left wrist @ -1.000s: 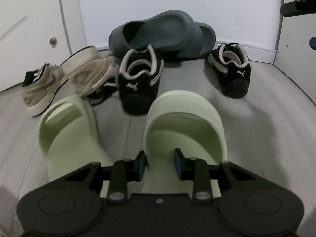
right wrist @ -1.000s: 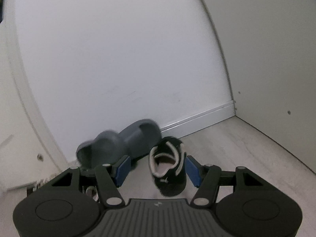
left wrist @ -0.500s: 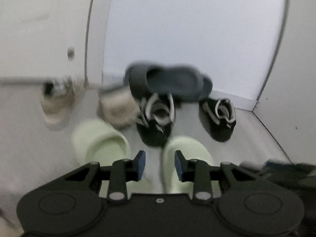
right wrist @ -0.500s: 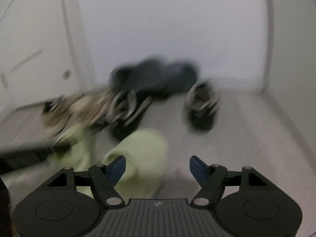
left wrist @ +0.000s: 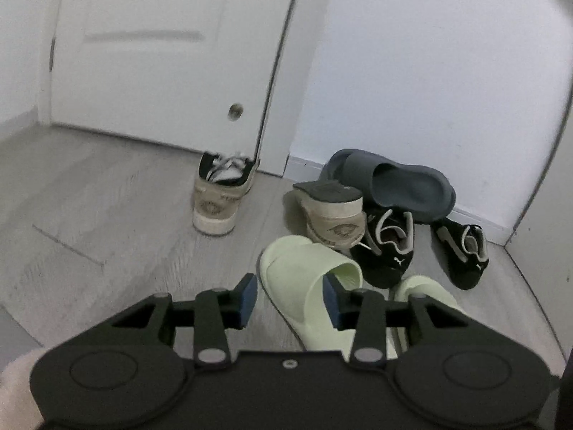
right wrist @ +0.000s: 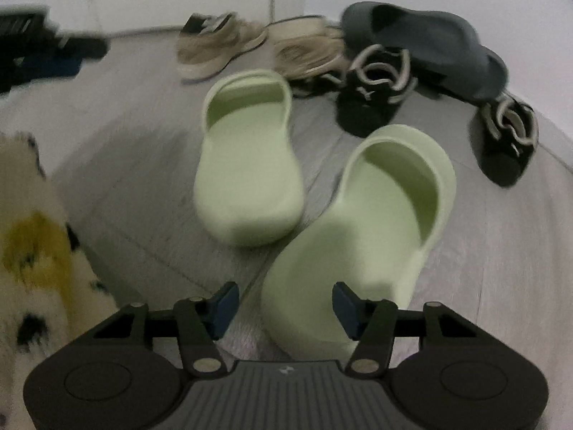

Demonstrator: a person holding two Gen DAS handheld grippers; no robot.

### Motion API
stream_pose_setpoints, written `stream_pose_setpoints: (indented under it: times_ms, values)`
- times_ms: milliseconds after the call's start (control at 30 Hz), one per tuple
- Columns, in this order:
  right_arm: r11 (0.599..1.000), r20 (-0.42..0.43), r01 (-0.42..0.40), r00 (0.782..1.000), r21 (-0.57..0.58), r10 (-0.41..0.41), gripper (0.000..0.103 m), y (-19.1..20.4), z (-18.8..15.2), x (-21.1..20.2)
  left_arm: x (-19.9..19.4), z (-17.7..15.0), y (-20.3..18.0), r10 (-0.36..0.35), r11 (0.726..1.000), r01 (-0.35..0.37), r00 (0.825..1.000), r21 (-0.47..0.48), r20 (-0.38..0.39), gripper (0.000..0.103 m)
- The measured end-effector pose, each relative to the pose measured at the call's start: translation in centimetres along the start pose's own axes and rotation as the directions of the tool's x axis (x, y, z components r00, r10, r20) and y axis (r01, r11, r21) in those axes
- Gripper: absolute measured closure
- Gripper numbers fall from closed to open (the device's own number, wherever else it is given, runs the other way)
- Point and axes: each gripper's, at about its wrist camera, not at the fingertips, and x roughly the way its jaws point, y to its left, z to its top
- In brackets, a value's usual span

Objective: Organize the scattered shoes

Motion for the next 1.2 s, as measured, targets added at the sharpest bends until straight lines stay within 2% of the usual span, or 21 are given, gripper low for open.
stream_pose_setpoints:
  times_ms: [300,433,500,567,633,700,767,833,900,1033,1200]
  values:
    - [0.995,-0.040,0.101,0.994,-0.025,-0.102,0.050,-0.1,-0.4,0.5,0.4,-0.5,-0.4,-0.012,1.000,0.012,1.000,0.015,-0.015,0.062]
    - [0.979,-0.065,0.183,0.982,0.095,-0.177,0.050,-2.7,0.3,0.7,0.6,-0.5,-0.2,-0.011,1.000,0.011,1.000,-0.006,-0.024,0.062]
    - [0.957,-0.079,0.248,0.968,0.153,-0.238,0.050,-4.0,0.3,0.7,0.6,-0.5,-0.2,-0.012,1.000,0.012,1.000,-0.007,-0.027,0.062]
    - [0.933,-0.075,0.301,0.954,0.199,-0.292,0.057,-4.8,0.1,0.2,0.7,-0.5,-0.3,-0.012,1.000,0.012,1.000,-0.003,-0.029,0.062]
    - [0.940,-0.006,0.231,0.972,0.252,-0.237,0.060,-5.3,0.1,-1.1,0.8,-0.5,-0.4,-0.010,1.000,0.010,0.999,0.002,-0.032,0.062]
    - [0.963,0.061,0.082,0.993,0.256,-0.101,0.069,-4.8,0.0,-1.9,0.9,-0.5,-0.5,-0.009,1.000,0.009,0.999,0.005,-0.036,0.062]
    - [0.973,0.064,-0.038,0.998,0.228,0.024,0.079,-3.8,-0.1,-1.8,1.2,-0.5,-0.6,-0.009,1.000,0.009,0.999,0.009,-0.046,0.062]
    - [0.972,0.031,-0.074,0.997,0.223,0.069,0.086,-3.5,-0.1,-1.0,1.4,-0.6,-0.7,-0.005,1.000,0.006,0.998,0.014,-0.057,0.062]
    - [0.966,-0.029,-0.074,0.996,0.249,0.084,0.087,-3.7,-0.2,0.3,1.5,-0.5,-0.8,-0.004,1.000,0.005,0.998,0.020,-0.061,0.062]
    - [0.936,-0.080,-0.062,0.992,0.347,0.096,0.087,-5.5,-0.4,1.3,1.6,-0.6,-0.8,-0.002,1.000,0.003,0.998,0.019,-0.065,0.062]
    - [0.905,-0.093,0.036,0.996,0.423,0.004,0.088,-7.4,-0.7,1.4,1.6,-0.6,-1.0,0.000,1.000,0.001,0.998,0.022,-0.064,0.062]
